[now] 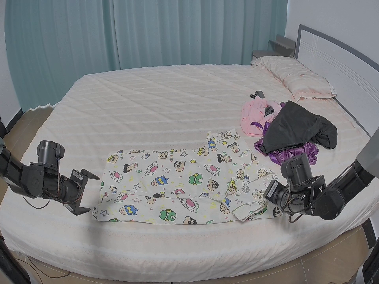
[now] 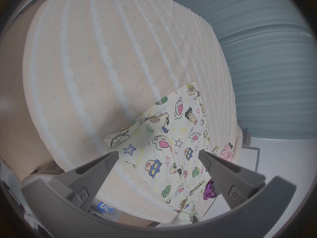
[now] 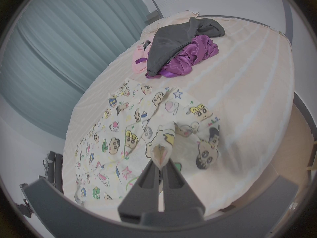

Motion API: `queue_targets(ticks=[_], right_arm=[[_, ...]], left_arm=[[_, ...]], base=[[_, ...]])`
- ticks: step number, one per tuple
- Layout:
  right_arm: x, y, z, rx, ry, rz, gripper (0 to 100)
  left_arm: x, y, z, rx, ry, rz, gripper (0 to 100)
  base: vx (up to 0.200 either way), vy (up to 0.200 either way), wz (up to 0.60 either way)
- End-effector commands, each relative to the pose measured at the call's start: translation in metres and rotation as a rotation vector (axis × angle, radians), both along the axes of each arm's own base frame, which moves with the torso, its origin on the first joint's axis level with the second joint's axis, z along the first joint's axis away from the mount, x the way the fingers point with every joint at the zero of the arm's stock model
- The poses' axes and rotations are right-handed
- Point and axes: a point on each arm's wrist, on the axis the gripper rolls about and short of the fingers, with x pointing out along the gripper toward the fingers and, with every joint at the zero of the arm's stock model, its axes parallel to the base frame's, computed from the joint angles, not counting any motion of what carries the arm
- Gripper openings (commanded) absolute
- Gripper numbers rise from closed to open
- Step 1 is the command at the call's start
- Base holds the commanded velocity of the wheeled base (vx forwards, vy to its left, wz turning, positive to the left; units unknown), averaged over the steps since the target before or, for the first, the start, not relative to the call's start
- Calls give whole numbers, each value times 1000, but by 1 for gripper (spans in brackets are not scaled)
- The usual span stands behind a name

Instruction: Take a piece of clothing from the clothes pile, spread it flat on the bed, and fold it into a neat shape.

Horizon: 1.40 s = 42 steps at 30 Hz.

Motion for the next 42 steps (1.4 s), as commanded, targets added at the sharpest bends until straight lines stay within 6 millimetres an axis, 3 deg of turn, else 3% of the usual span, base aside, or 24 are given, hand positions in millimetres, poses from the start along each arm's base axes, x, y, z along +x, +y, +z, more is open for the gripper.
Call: queue_targets(ticks=[1,11,12,16,21,26,30,34,38,42], right_arm=[[-19,1,-1,-12,7,32,0],[-41,6,-7,-41,22,68,0],[-43,5,-8,-43,26,70,100],[-51,1,-6,-47,32,73,100],[-63,-7,15,-5,-25,80,100],[-50,0,19,43,-39,107,100],[-31,10,-12,60,73,148,100],[-14,7,-35,68,95,114,100],[4,-9,-41,119,30,67,100],[8,-22,-36,150,-6,42,100]], left_arm=[[0,-3,-4,0,15,-9,100],[2,-4,-9,0,15,-15,100],[2,-4,-9,0,17,-15,100],[2,-4,-9,0,17,-15,100],[2,-7,-10,0,18,-26,100],[-1,-14,-12,1,27,-48,100],[-2,-18,-12,3,26,-68,100],[-3,-21,-13,-3,31,-87,100],[1,-21,-10,10,-8,-102,100],[0,-19,-8,59,-50,-151,100]], base=[[0,0,0],[0,0,0],[0,0,0],[0,0,0],[0,0,0],[0,0,0],[0,0,0],[0,0,0],[0,0,0],[0,0,0]])
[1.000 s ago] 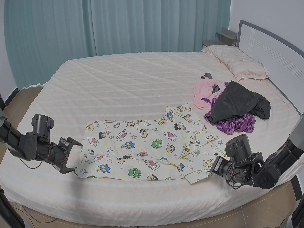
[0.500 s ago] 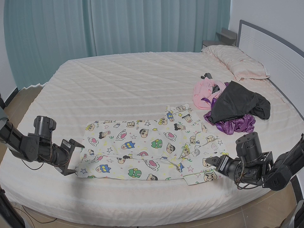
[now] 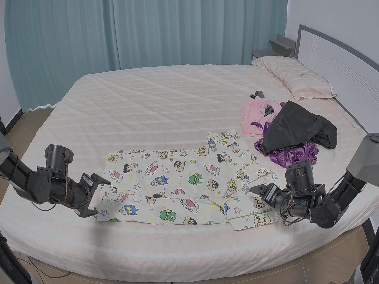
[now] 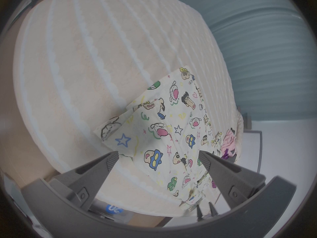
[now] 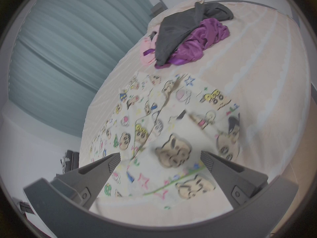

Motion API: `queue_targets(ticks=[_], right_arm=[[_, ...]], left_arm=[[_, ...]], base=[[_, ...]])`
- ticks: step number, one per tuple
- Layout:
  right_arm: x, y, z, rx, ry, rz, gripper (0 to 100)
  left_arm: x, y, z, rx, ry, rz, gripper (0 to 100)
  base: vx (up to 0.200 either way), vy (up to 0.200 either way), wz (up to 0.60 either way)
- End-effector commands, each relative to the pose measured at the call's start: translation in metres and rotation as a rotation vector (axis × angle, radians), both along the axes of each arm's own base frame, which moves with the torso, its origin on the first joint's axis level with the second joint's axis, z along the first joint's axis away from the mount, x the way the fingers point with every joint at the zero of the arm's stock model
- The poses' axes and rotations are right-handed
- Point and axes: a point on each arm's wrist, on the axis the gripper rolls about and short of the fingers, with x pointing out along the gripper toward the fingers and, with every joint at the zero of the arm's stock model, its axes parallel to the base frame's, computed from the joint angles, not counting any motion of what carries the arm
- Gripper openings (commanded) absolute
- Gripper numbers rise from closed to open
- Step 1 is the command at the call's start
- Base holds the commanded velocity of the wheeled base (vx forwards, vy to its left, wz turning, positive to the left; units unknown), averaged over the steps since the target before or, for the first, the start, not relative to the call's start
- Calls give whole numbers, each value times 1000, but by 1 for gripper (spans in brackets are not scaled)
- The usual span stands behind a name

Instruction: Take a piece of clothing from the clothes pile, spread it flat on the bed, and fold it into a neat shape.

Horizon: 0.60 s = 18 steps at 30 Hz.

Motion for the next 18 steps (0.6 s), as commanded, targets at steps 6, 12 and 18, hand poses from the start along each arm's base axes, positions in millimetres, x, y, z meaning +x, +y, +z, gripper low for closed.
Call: queue_targets(ticks=[6,12,18], right_arm=[[-4,-25,-7,44,-18,-39,100],[-15,-28,-11,57,-47,-20,100],[-21,-29,-12,72,-44,4,100]], left_arm=[[3,7,1,193,-92,-193,100],[7,8,-5,324,-117,-351,100],[21,8,-22,390,-108,-444,100]], base=[[0,0,0],[0,0,0],[0,0,0]])
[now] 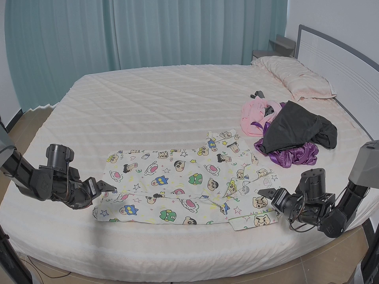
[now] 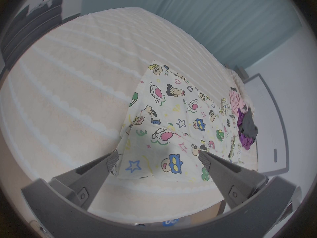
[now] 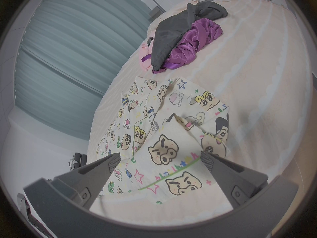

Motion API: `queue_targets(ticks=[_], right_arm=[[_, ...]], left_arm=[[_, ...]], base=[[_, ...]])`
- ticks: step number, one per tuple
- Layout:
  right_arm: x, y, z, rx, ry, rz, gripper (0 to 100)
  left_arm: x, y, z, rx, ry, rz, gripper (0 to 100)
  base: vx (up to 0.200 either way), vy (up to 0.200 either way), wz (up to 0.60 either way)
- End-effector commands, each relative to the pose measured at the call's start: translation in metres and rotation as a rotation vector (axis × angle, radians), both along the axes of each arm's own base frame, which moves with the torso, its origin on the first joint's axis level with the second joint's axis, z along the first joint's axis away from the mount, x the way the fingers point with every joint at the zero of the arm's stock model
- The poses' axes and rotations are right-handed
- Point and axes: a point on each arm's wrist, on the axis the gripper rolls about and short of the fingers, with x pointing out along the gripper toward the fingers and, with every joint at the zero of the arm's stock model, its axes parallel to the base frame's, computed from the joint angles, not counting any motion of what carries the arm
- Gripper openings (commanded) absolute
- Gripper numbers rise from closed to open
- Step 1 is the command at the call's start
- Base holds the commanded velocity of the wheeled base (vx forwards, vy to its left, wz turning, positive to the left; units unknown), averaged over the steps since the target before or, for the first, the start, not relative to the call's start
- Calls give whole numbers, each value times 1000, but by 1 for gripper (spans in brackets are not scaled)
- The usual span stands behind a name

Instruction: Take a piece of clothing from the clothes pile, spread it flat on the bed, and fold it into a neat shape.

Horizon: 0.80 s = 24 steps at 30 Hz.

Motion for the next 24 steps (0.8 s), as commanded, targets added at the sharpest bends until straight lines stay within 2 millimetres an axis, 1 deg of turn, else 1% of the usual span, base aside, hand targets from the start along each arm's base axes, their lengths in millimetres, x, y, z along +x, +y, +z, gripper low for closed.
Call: queue_targets(ticks=[1,2,6,9,14,17,18,19,24], right_arm=[[-6,-2,-1,1,9,11,100],[-7,-2,-1,0,9,11,100],[-8,0,1,2,3,17,100],[-9,0,1,1,3,21,100],[-9,1,2,2,0,24,100],[-10,1,2,1,1,24,100],[-10,1,2,1,1,24,100],[-10,1,2,1,1,26,100],[-10,1,2,1,1,24,100]], left_arm=[[11,1,-17,30,35,-29,100],[12,1,-22,61,46,-41,100],[19,2,-33,124,62,-41,100],[25,3,-37,142,65,-28,100],[27,2,-39,142,69,-31,100],[27,1,-45,145,86,-35,100],[27,1,-45,145,86,-35,0],[28,2,-51,146,100,-33,0],[26,5,-55,144,122,-25,0]], base=[[0,0,0],[0,0,0],[0,0,0],[0,0,0],[0,0,0],[0,0,0],[0,0,0],[0,0,0],[0,0,0]])
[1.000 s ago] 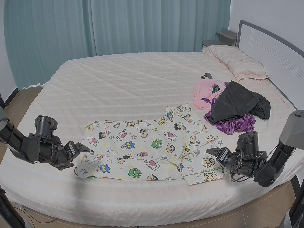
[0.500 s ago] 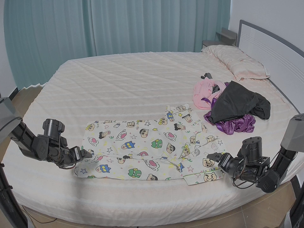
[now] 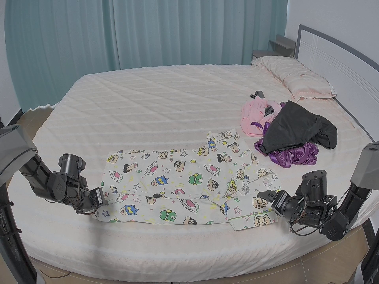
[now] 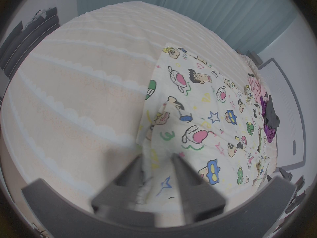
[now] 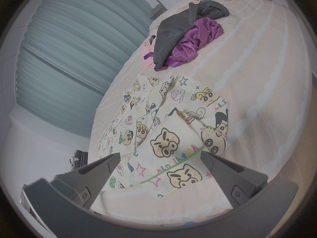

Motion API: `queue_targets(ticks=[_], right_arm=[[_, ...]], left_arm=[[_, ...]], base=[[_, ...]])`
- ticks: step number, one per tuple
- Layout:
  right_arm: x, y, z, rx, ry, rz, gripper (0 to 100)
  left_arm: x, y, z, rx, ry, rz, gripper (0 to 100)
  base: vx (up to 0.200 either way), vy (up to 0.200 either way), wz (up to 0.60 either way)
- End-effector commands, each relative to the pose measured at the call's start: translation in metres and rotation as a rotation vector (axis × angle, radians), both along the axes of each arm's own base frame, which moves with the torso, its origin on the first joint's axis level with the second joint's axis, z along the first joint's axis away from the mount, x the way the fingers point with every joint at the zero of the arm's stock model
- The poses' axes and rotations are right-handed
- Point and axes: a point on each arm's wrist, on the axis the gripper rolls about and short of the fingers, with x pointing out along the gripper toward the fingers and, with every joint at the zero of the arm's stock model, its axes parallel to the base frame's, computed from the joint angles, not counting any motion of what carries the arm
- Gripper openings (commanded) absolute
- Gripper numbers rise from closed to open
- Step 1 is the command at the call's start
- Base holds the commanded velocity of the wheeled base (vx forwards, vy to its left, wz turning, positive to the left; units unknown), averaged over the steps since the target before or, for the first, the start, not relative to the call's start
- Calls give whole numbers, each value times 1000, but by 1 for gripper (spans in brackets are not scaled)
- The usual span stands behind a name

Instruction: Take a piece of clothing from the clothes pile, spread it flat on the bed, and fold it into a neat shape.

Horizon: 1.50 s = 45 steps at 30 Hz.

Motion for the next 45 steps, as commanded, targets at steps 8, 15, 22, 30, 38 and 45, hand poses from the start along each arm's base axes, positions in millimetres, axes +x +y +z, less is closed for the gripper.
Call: queue_targets(ticks=[8,15,22,30,38,45], right_arm=[[0,0,0,0,1,-1,100],[0,0,0,1,-2,-1,100],[0,0,0,0,1,-1,100],[1,-2,1,-1,-4,-11,100],[1,-3,0,-2,-3,-14,100],[1,-3,0,-4,0,-15,100]], left_arm=[[-15,5,-3,4,42,12,0],[-31,10,-3,24,85,-5,0],[-34,11,-6,42,102,5,0],[-31,12,2,41,67,7,100],[-9,20,37,23,-91,24,100],[4,16,25,-95,-83,-69,100]], base=[[0,0,0],[0,0,0],[0,0,0],[0,0,0],[0,0,0],[0,0,0]])
